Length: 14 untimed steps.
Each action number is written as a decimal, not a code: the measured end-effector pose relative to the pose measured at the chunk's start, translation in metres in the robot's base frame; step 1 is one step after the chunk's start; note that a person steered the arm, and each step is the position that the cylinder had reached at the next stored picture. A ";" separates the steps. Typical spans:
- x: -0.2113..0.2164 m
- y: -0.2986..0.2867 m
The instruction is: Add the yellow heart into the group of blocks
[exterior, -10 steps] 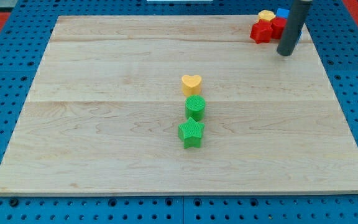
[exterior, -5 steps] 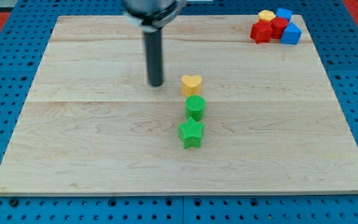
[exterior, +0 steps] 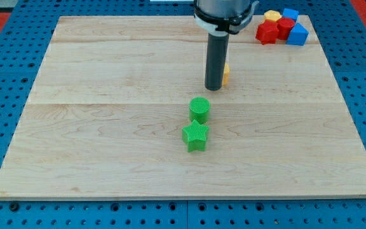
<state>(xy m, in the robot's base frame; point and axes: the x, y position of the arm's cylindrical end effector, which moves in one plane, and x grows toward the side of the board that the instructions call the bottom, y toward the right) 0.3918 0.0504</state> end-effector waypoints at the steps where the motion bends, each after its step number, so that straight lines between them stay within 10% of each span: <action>1: -0.003 -0.018; 5: -0.027 0.096; 14: -0.051 0.129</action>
<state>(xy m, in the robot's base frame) 0.3405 0.1790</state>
